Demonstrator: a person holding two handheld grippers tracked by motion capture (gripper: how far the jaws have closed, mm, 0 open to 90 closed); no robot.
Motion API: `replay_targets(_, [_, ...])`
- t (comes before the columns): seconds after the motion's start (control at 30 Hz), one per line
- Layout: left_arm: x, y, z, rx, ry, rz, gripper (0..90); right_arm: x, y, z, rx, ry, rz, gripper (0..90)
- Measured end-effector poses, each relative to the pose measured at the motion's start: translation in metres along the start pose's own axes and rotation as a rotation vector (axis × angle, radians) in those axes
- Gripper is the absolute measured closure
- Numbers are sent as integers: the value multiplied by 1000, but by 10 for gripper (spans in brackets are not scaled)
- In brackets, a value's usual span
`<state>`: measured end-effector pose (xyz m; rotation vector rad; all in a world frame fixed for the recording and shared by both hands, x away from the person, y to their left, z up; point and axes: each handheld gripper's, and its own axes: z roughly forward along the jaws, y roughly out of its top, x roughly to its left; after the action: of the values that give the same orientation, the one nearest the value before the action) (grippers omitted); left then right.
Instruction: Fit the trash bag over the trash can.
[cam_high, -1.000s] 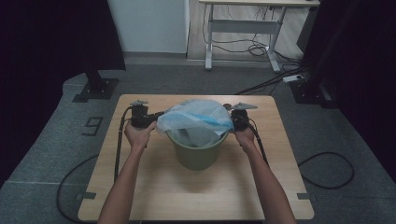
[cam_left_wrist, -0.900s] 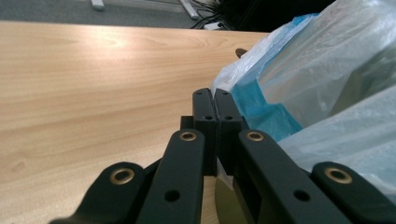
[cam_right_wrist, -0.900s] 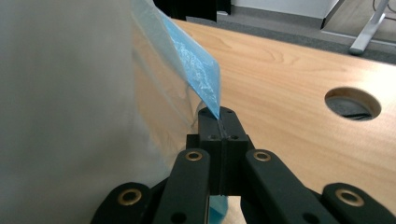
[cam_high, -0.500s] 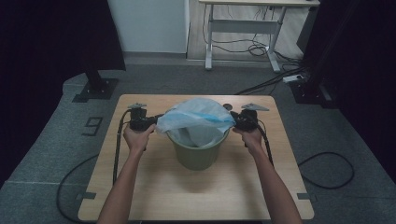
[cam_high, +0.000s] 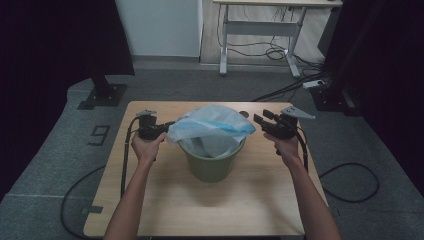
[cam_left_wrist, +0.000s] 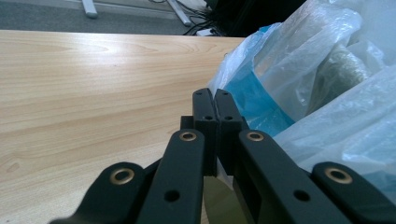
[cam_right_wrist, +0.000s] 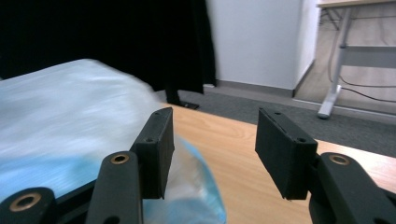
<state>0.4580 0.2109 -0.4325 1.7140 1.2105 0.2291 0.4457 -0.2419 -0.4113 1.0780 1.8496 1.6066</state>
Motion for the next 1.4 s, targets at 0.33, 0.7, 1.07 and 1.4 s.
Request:
replay_targets(0.33, [-3,0,-2,3,9,4,900,53,8,-33,15,180,-112,409])
replay_targets(0.7, [-3,2,-7,-5,15,-2,900,84,12,-16,64,204,-178,425])
replay_targets(1.07, [-5,2,-7,-6,11,1,900,93,8,-11,125,207,-244,884])
replay_targets(1.4, [-8,2,-10,-12,0,6,899,105,-3,-51,64,293,-240,889])
